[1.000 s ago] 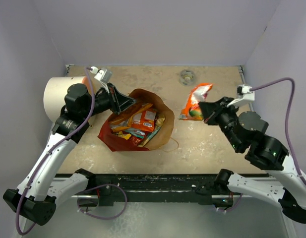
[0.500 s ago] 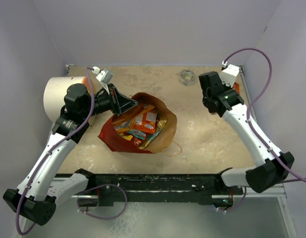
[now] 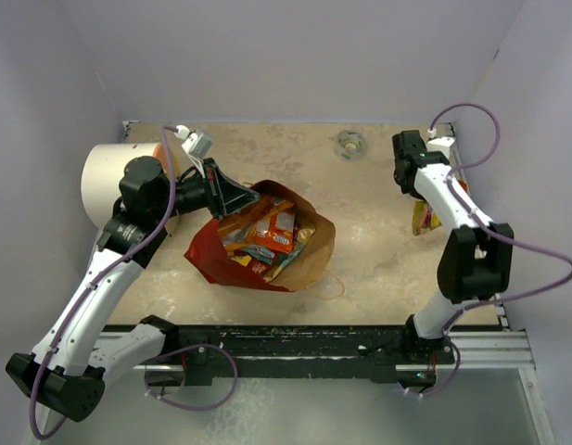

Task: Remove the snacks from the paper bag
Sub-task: Place the snack at the center of the board, then take out the snack from the paper bag.

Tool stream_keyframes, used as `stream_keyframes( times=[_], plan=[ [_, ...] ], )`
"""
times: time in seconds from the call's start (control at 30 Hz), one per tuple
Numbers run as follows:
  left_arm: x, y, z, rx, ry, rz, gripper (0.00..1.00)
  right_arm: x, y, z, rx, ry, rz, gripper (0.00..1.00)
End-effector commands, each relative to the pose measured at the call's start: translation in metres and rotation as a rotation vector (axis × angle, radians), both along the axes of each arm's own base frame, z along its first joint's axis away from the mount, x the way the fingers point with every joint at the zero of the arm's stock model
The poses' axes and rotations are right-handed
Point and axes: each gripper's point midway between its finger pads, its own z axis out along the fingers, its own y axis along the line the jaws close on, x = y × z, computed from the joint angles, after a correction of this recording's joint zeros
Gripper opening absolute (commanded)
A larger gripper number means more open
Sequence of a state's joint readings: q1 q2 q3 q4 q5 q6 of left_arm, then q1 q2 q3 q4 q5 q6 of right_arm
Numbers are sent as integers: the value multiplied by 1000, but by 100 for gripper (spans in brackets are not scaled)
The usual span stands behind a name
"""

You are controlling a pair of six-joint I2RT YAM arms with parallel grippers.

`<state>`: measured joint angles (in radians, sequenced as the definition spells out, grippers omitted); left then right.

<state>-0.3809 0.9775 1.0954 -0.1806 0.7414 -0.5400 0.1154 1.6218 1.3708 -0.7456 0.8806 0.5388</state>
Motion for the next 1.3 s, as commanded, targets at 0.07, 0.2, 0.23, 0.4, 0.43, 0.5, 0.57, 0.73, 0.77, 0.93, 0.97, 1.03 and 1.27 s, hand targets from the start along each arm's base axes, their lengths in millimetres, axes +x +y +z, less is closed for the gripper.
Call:
stream_keyframes(
  times=[0.07, 0.2, 0.23, 0.4, 0.43, 0.5, 0.57, 0.73, 0.77, 0.93, 0.97, 1.03, 1.27],
  plan=[
    [-13, -2, 18, -58, -62, -49, 0, 34, 3, -37, -31, 176, 24, 0],
    [-12, -3, 16, -61, -56, -52, 0, 89, 34, -58, 124, 146, 156, 2],
    [-11, -4, 16, -61, -52, -53, 0, 100, 45, -57, 182, 119, 206, 4],
    [-13, -5, 19, -59, -50, -64, 0, 120, 89, -29, 378, -36, 420, 35],
    [-12, -5, 18, -59, -48, -62, 0, 118, 94, -21, 399, -56, 452, 43],
    [-12, -5, 17, -59, -40, -66, 0, 106, 106, -14, 453, -83, 515, 60],
    [-12, -6, 16, -62, -35, -75, 0, 89, 117, -5, 503, -124, 565, 72],
    [-14, -7, 16, -64, -40, -86, 0, 44, 155, 18, 656, -236, 772, 74],
    [-15, -7, 15, -63, -41, -92, 0, 31, 167, 30, 707, -276, 830, 74],
    [-22, -8, 19, -77, -53, -126, 0, -30, 227, 43, 988, -368, 1015, 76],
    [-23, -9, 19, -85, -53, -133, 0, -41, 240, 48, 1021, -387, 1050, 75],
    [-25, -10, 22, -104, -50, -142, 0, -61, 263, 60, 1061, -417, 1087, 74],
    [-22, -10, 20, -115, -37, -122, 0, -111, 310, 111, 1361, -661, 1024, 68]
  ],
)
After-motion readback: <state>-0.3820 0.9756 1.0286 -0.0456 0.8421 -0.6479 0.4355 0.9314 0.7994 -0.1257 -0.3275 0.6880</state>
